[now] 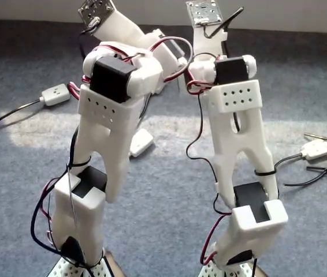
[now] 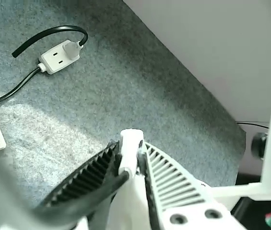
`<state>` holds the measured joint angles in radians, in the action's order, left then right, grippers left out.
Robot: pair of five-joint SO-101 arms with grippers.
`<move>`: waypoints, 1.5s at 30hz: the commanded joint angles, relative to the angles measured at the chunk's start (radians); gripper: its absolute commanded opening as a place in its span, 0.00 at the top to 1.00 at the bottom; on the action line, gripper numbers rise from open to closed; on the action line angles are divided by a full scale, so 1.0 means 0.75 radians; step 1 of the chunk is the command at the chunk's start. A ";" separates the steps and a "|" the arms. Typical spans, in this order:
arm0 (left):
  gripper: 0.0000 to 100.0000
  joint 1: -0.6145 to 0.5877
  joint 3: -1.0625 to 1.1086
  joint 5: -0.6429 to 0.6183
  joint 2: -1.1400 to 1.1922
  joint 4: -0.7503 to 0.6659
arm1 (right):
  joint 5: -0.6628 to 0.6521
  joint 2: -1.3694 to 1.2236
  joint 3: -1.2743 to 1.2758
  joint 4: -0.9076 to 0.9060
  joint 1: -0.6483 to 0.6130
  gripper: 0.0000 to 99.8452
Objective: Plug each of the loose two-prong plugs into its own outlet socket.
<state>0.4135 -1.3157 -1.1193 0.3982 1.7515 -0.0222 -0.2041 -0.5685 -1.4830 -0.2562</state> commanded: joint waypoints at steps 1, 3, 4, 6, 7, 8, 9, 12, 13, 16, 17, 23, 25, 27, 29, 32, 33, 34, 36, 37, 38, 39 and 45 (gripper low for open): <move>0.99 0.046 -0.032 -0.010 -0.021 0.012 | -0.006 0.003 -0.046 0.030 0.060 0.99; 0.99 0.034 -0.032 -0.010 -0.021 0.012 | -0.006 0.024 -0.046 0.030 0.064 0.99; 0.99 0.032 -0.032 -0.006 -0.024 0.012 | -0.006 0.030 -0.044 0.030 0.069 0.99; 0.99 0.032 -0.032 -0.004 -0.026 0.012 | -0.006 0.032 -0.038 0.038 0.075 0.99; 0.99 0.032 -0.032 -0.004 -0.026 0.012 | -0.008 0.032 -0.034 0.038 0.081 0.99; 0.99 0.032 -0.032 -0.004 -0.026 0.012 | -0.008 0.032 -0.034 0.038 0.087 0.99; 0.99 0.032 -0.032 -0.004 -0.024 0.012 | -0.008 0.032 -0.034 0.038 0.089 0.99; 0.99 -0.003 -0.030 -0.002 -0.021 0.012 | -0.008 0.044 -0.048 -0.001 0.126 0.99; 0.99 -0.030 -0.030 -0.002 -0.019 0.012 | -0.008 0.044 -0.077 -0.026 0.144 0.99; 0.99 -0.167 0.015 -0.002 0.024 0.002 | -0.008 0.042 -0.212 -0.132 0.224 0.99; 0.99 -0.218 0.034 -0.004 0.054 0.000 | -0.008 0.042 -0.267 -0.175 0.251 0.99; 0.99 -0.437 0.081 0.000 0.318 -0.080 | -0.008 0.032 -0.422 -0.369 0.320 0.99; 0.99 -0.478 0.069 0.002 0.384 -0.072 | -0.008 0.032 -0.318 -0.371 0.345 0.99; 0.99 -0.492 0.034 0.106 0.398 -0.033 | -0.008 0.032 -0.185 -0.367 0.369 0.99; 0.99 -0.465 0.028 0.272 0.396 0.041 | -0.008 0.030 -0.038 -0.328 0.375 0.99; 0.99 -0.416 0.054 0.444 0.396 0.041 | -0.008 0.032 0.183 -0.204 0.375 0.99; 0.99 -0.392 0.062 0.481 0.396 0.041 | -0.008 0.032 0.242 -0.159 0.375 0.99; 0.99 -0.371 0.069 0.509 0.396 0.041 | -0.006 0.032 0.296 -0.116 0.375 0.99; 0.99 -0.341 0.079 0.589 0.396 0.041 | -0.006 0.032 0.392 -0.040 0.375 0.99; 0.99 -0.330 0.079 0.626 0.396 0.041 | 0.004 0.032 0.433 -0.003 0.375 0.99; 0.99 -0.326 0.083 0.651 0.396 0.041 | 0.039 0.032 0.474 0.036 0.375 0.99; 0.99 -0.324 0.101 0.663 0.396 0.041 | 0.086 0.032 0.517 0.075 0.375 0.99; 0.99 -0.328 0.498 0.532 0.236 0.041 | 0.207 0.032 0.693 0.273 0.375 0.99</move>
<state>0.1573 -1.1362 -0.6360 0.7066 1.7760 0.1097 -0.2056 -0.0713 -1.3464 0.0153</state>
